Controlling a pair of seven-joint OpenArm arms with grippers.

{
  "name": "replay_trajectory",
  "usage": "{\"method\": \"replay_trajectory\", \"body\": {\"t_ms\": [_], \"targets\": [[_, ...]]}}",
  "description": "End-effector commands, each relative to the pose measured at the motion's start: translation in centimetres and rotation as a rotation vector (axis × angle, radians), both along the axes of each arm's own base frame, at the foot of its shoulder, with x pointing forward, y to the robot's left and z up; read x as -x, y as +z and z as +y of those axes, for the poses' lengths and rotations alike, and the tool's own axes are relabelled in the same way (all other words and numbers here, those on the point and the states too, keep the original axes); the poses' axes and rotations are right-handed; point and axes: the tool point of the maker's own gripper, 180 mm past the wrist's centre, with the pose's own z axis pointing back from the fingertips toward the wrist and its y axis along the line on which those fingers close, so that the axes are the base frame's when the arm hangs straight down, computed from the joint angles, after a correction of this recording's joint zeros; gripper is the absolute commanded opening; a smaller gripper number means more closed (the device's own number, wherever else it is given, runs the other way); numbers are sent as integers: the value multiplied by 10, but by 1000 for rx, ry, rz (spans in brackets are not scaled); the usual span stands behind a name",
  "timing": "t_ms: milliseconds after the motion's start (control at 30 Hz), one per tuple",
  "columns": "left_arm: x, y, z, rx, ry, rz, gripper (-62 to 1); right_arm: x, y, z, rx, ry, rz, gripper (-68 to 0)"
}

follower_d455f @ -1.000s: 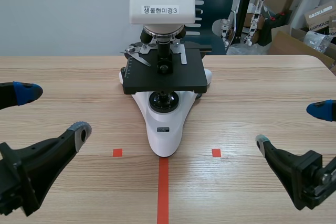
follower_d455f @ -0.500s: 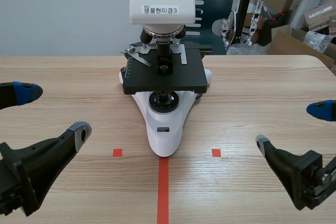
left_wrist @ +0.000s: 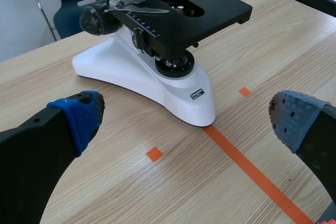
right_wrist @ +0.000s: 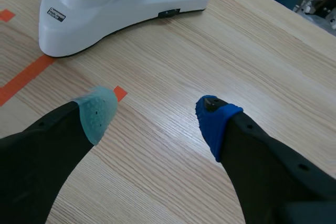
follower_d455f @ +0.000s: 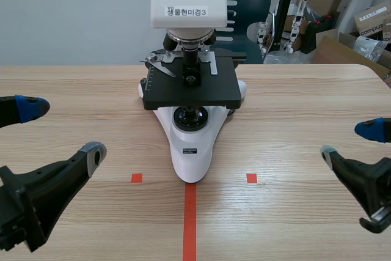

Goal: Point at the coarse focus knob

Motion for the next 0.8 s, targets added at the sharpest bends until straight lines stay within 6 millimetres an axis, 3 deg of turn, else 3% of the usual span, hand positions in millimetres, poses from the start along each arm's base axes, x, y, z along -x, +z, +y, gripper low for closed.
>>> {"method": "replay_trajectory", "body": {"t_ms": [0,133,200,567,767], "targets": [[2,3,-3,28,2,-3,14,-9,11,-2,24,21,-39,-375],[2,3,-3,27,2,-2,14,-26,18,-15,92,30,-79,-577],[2,3,-3,28,2,-2,14,-35,22,-23,115,31,-99,-641],[2,2,-3,26,2,0,14,-103,80,-64,82,-19,-242,-656],[2,2,-3,26,2,0,14,-131,112,-70,122,-6,-288,-656]]}}
